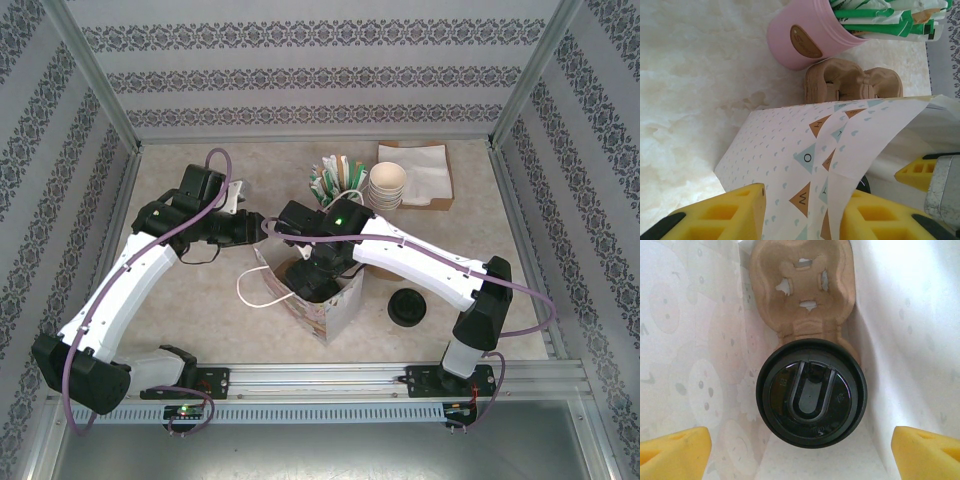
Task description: Pack the takeout coffee
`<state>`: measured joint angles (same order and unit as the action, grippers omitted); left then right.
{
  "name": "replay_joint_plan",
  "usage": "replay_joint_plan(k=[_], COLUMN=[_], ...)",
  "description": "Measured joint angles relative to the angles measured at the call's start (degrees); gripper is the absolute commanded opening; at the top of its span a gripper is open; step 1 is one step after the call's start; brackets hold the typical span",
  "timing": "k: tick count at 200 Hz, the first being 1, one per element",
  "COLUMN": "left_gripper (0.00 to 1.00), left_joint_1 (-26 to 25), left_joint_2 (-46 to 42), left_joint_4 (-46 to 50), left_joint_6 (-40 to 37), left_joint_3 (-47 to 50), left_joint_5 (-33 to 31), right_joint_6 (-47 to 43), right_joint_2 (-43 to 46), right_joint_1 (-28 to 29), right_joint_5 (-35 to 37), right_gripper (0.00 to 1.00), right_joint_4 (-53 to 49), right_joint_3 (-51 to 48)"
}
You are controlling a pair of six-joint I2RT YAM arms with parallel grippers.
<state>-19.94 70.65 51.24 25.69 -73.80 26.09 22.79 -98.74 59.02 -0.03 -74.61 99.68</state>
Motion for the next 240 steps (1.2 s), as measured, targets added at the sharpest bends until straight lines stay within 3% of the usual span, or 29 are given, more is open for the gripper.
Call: replay_joint_plan(k=[240], left_gripper=[0.40], left_joint_1=[-0.3], left_joint_2=[2.6], left_joint_4=[2.5], left_joint_6=[-1.5], left_joint_3=[-3.3], left_joint_5=[-3.5], right_joint_6=[0.0], right_joint_2=[1.1], right_joint_1=[1.6], right_joint_5=[0.7], right_gripper=[0.95], right_joint_4=[-2.6], right_joint_3=[7.3])
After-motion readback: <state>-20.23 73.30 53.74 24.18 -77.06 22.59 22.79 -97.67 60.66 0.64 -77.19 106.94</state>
